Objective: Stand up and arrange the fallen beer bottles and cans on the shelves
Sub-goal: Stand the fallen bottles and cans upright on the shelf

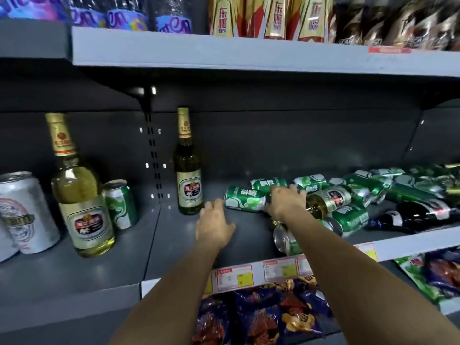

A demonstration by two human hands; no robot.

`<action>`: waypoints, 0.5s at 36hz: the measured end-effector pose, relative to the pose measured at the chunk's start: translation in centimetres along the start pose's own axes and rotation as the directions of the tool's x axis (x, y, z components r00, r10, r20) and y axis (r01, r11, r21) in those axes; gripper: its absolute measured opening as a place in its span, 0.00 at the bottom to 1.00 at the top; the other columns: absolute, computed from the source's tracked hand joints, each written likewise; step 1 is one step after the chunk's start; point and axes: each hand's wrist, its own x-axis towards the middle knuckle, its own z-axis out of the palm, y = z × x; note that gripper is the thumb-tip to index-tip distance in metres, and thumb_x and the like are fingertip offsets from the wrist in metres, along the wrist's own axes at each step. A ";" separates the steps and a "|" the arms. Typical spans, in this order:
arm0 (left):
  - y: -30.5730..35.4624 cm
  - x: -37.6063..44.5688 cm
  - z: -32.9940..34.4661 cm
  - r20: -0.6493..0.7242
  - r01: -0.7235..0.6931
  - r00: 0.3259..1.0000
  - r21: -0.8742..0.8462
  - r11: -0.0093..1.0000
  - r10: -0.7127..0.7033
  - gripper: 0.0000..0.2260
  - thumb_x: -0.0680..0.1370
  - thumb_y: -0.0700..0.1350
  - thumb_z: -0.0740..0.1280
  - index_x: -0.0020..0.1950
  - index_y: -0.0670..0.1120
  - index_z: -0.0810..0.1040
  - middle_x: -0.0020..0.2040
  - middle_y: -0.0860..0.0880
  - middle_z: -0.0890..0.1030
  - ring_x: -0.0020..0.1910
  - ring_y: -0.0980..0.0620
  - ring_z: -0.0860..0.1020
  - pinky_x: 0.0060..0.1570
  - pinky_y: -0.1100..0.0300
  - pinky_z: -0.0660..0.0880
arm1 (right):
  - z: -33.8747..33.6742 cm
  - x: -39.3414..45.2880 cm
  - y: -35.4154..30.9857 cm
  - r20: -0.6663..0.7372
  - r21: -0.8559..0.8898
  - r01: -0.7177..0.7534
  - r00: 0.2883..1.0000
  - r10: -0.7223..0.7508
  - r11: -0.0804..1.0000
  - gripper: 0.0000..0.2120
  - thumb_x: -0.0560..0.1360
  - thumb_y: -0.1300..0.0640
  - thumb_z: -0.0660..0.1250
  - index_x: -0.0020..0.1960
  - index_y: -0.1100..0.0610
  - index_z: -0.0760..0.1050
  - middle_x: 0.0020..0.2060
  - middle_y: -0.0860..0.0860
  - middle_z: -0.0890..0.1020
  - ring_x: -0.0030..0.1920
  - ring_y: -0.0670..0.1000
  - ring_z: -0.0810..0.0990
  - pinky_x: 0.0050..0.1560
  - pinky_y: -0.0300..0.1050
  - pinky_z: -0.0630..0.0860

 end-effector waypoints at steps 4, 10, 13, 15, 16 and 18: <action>0.2 2.9 1.2 0.035 -0.032 0.999 -0.010 0.999 0.032 0.28 0.76 0.49 0.69 0.73 0.49 0.62 0.68 0.45 0.66 0.68 0.44 0.66 0.66 0.50 0.68 | 0.7 2.4 -0.8 0.041 -0.045 0.040 0.998 -0.038 0.998 0.30 0.75 0.38 0.65 0.69 0.55 0.66 0.67 0.53 0.73 0.72 0.57 0.62 0.69 0.57 0.57; -0.2 6.3 2.4 0.021 -0.076 0.997 0.032 0.997 0.075 0.31 0.75 0.46 0.68 0.76 0.50 0.58 0.69 0.45 0.65 0.67 0.44 0.66 0.65 0.50 0.67 | 1.7 5.7 -2.1 0.130 -0.160 0.144 0.984 -0.124 0.977 0.38 0.70 0.34 0.68 0.72 0.53 0.61 0.68 0.52 0.72 0.71 0.57 0.63 0.69 0.56 0.55; -0.2 7.6 3.0 0.026 -0.123 0.992 0.093 0.988 0.121 0.35 0.75 0.45 0.67 0.78 0.51 0.55 0.75 0.46 0.59 0.71 0.44 0.62 0.69 0.51 0.63 | 1.9 6.7 -2.2 0.128 -0.222 0.192 0.978 -0.166 0.956 0.38 0.70 0.36 0.70 0.72 0.52 0.61 0.67 0.51 0.73 0.70 0.55 0.66 0.69 0.56 0.56; -0.1 8.0 3.2 0.005 -0.151 0.988 0.177 0.973 0.152 0.36 0.75 0.46 0.67 0.79 0.51 0.53 0.78 0.46 0.55 0.74 0.43 0.57 0.73 0.51 0.57 | 1.4 7.2 -2.1 0.146 -0.214 0.223 0.970 -0.195 0.951 0.38 0.69 0.38 0.72 0.72 0.51 0.61 0.67 0.51 0.74 0.69 0.55 0.68 0.69 0.58 0.56; -0.1 8.1 3.3 -0.018 -0.166 0.984 0.227 0.960 0.175 0.36 0.75 0.48 0.67 0.79 0.51 0.52 0.78 0.46 0.53 0.76 0.43 0.54 0.74 0.51 0.54 | 1.1 7.5 -2.1 0.153 -0.185 0.240 0.965 -0.213 0.953 0.38 0.68 0.40 0.73 0.72 0.49 0.61 0.67 0.52 0.73 0.69 0.55 0.68 0.70 0.59 0.56; 0.2 8.4 3.7 -0.057 -0.190 0.975 0.284 0.940 0.214 0.37 0.74 0.54 0.69 0.78 0.52 0.53 0.78 0.46 0.53 0.76 0.44 0.53 0.75 0.51 0.51 | 0.2 8.2 -2.2 0.144 -0.102 0.276 0.955 -0.260 0.956 0.38 0.67 0.46 0.76 0.72 0.48 0.63 0.67 0.52 0.71 0.69 0.55 0.68 0.69 0.58 0.58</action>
